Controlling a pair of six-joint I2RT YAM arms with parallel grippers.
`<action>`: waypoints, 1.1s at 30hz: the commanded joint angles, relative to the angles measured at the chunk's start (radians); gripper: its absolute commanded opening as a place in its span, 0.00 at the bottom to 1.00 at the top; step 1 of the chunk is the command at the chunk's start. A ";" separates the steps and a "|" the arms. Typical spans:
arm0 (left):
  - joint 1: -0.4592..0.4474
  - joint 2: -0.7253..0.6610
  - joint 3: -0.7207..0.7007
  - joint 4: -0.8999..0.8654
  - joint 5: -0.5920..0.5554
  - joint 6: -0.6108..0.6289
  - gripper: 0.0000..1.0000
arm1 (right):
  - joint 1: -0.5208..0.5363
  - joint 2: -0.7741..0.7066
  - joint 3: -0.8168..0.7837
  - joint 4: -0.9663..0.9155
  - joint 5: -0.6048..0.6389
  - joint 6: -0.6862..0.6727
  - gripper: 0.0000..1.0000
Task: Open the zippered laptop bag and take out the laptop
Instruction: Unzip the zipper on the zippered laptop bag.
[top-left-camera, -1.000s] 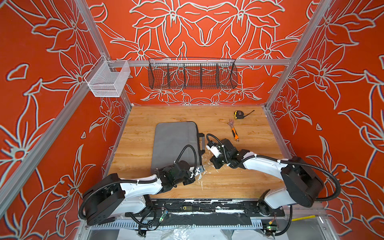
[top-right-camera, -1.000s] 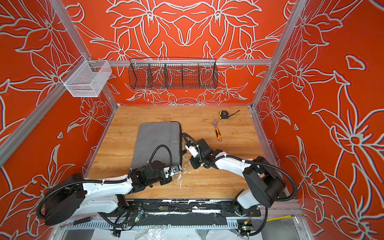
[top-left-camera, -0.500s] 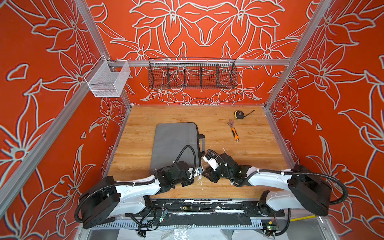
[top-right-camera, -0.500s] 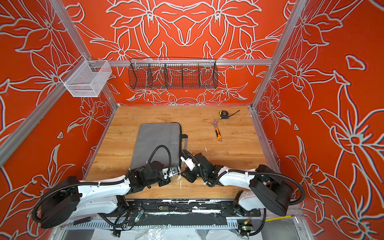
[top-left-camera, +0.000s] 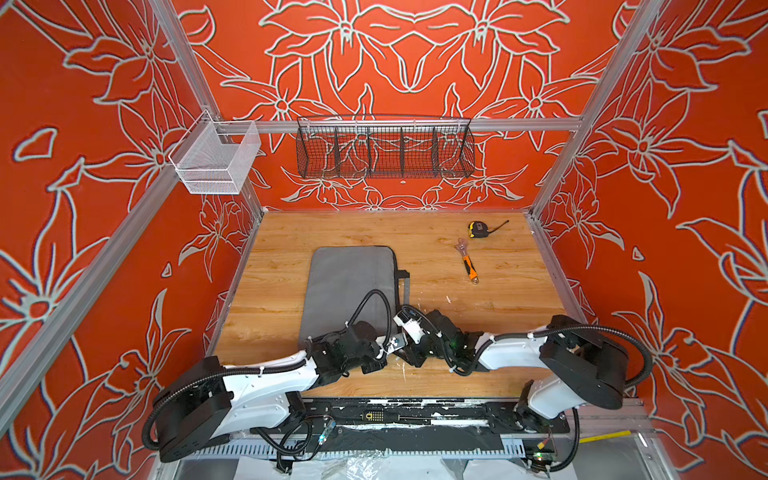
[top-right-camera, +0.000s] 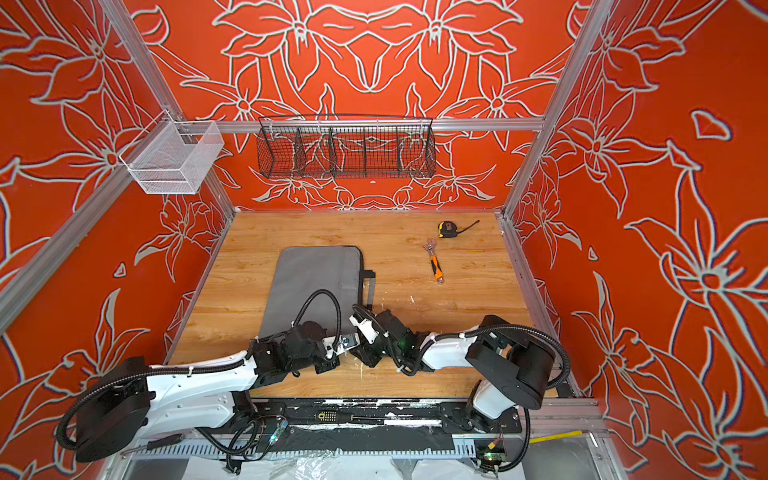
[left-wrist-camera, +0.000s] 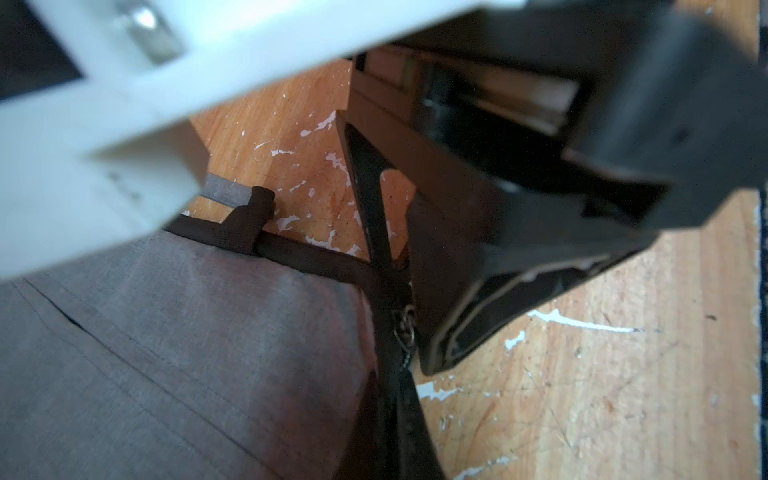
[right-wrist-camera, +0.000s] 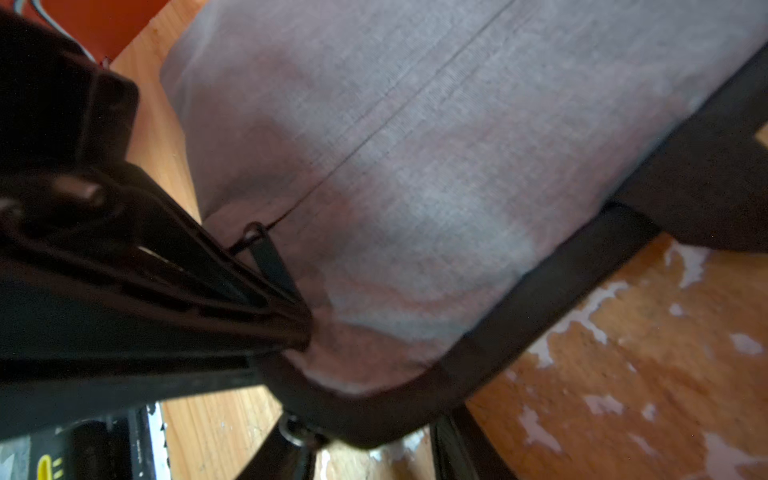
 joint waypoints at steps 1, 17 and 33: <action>-0.006 -0.027 0.039 0.039 0.012 0.022 0.00 | 0.016 0.001 0.030 0.047 -0.001 0.020 0.44; -0.005 -0.031 0.026 0.050 0.021 0.012 0.00 | 0.037 -0.059 0.007 0.000 0.045 0.036 0.00; -0.005 0.025 0.024 0.051 0.050 -0.008 0.00 | 0.029 -0.262 0.069 -0.483 0.027 -0.099 0.06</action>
